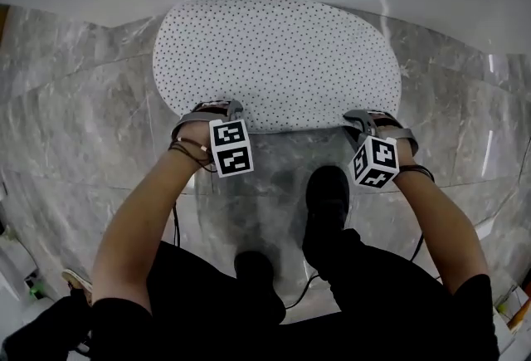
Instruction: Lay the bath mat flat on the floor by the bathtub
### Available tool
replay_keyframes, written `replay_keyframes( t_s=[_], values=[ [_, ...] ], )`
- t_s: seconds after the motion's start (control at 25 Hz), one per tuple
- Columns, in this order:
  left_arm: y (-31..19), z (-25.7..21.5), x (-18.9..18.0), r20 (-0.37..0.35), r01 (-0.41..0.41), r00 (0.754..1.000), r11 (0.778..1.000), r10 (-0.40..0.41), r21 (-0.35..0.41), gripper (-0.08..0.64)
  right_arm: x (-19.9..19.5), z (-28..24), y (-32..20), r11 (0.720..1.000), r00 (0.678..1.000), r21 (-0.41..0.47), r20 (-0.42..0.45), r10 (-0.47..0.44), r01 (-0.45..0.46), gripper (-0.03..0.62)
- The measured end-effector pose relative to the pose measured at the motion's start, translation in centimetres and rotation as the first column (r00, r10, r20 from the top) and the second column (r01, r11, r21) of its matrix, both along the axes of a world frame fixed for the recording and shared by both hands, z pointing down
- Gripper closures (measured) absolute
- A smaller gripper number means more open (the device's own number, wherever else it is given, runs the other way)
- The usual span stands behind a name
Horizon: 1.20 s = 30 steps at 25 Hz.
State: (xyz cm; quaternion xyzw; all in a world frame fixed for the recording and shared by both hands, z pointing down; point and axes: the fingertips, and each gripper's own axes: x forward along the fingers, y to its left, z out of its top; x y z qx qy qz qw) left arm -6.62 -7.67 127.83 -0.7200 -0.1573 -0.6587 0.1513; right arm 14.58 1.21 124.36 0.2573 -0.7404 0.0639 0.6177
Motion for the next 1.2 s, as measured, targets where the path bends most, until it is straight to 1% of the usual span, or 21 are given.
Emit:
replay_keyframes(
  t_s=[0.12,0.2,0.24,0.28,0.32,0.36,0.4,0.48,0.6,0.64,0.76,0.8,0.84,0.88,0.92,0.96,1.0,1.04,1.12,1.16,1.2],
  values=[
    [0.8,-0.4,1.2,-0.055,0.002,0.998,1.000,-0.001,0.020,0.377,1.8,-0.6,-0.5,1.000,1.000,-0.026,0.005,-0.013,0.013,0.538],
    [2.0,-0.7,2.0,-0.062,-0.005,0.998,1.000,0.006,0.006,0.433,3.1,-0.6,-0.4,0.994,0.997,-0.103,0.056,0.051,-0.045,0.533],
    [2.8,-0.9,2.4,-0.058,-0.010,0.998,1.000,0.009,-0.012,0.449,3.9,-0.6,-0.4,0.986,0.991,-0.137,0.081,0.103,-0.091,0.498],
    [3.5,-1.2,2.8,-0.054,-0.013,0.998,0.999,0.012,-0.033,0.466,4.9,-0.6,-0.4,0.976,0.981,-0.157,0.098,0.165,-0.148,0.430],
    [4.3,-1.5,3.2,-0.054,-0.016,0.998,0.998,0.013,-0.054,0.482,6.2,-0.5,-0.3,0.963,0.966,-0.163,0.108,0.233,-0.214,0.330],
    [5.0,-1.7,3.6,-0.054,-0.013,0.998,0.997,0.009,-0.074,0.489,7.7,-0.4,-0.1,0.945,0.945,-0.161,0.116,0.305,-0.285,0.265],
    [5.5,-1.8,3.8,-0.052,-0.004,0.999,0.996,0.000,-0.091,0.488,9.1,-0.3,0.3,0.921,0.918,-0.163,0.126,0.376,-0.355,0.250],
    [6.1,-1.7,3.9,-0.035,0.014,0.999,0.994,-0.018,-0.104,0.448,11.3,0.0,1.8,0.863,0.854,-0.182,0.151,0.497,-0.470,0.222],
    [6.3,-1.2,3.7,-0.041,-0.011,0.999,0.997,0.008,-0.073,0.416,14.2,0.1,4.6,0.769,0.746,-0.197,0.191,0.638,-0.607,0.213],
    [6.2,-1.2,3.7,-0.049,-0.023,0.999,0.998,0.020,-0.059,0.423,15.4,0.2,5.5,0.720,0.688,-0.210,0.210,0.694,-0.662,0.213],
    [5.7,-1.4,3.7,-0.054,0.002,0.999,0.998,-0.006,-0.061,0.454,17.9,1.0,8.1,0.507,0.442,-0.333,0.256,0.860,-0.795,0.212],
    [5.7,-1.5,3.6,-0.050,0.017,0.999,0.997,-0.020,-0.075,0.449,18.0,1.5,8.8,0.460,0.388,-0.369,0.255,0.886,-0.808,0.212],
    [5.9,-1.5,3.5,-0.045,0.020,0.999,0.995,-0.024,-0.095,0.442,17.7,1.9,9.2,0.441,0.367,-0.387,0.251,0.896,-0.810,0.212],
    [6.5,-1.5,3.4,-0.040,0.008,0.999,0.992,-0.013,-0.123,0.420,17.2,2.1,9.3,0.444,0.372,-0.388,0.249,0.894,-0.807,0.212],
    [7.3,-1.5,3.2,-0.039,-0.018,0.999,0.987,0.012,-0.161,0.371,16.6,2.3,9.0,0.462,0.392,-0.373,0.249,0.885,-0.805,0.213],
    [8.2,-1.6,3.0,-0.040,-0.054,0.998,0.978,0.046,-0.202,0.353,16.0,2.3,8.4,0.490,0.427,-0.338,0.246,0.870,-0.804,0.213],
    [9.0,-1.7,2.6,-0.042,-0.091,0.996,0.967,0.083,-0.237,0.354,15.5,2.3,7.6,0.534,0.484,-0.280,0.232,0.844,-0.798,0.213],
    [9.5,-1.8,2.2,-0.043,-0.122,0.993,0.959,0.114,-0.257,0.353,14.8,2.2,6.7,0.601,0.566,-0.204,0.204,0.798,-0.773,0.213],
    [9.4,-1.8,1.4,-0.042,-0.147,0.989,0.956,0.141,-0.255,0.351,12.2,1.4,4.7,0.769,0.756,-0.065,0.145,0.638,-0.636,0.213],
    [8.9,-1.8,1.1,-0.043,-0.138,0.990,0.960,0.131,-0.245,0.351,10.3,0.8,3.8,0.836,0.826,-0.028,0.141,0.546,-0.548,0.213],
    [8.2,-1.7,0.9,-0.045,-0.111,0.994,0.965,0.103,-0.238,0.351,8.1,0.3,3.0,0.881,0.868,-0.015,0.162,0.470,-0.474,0.218]
  ],
)
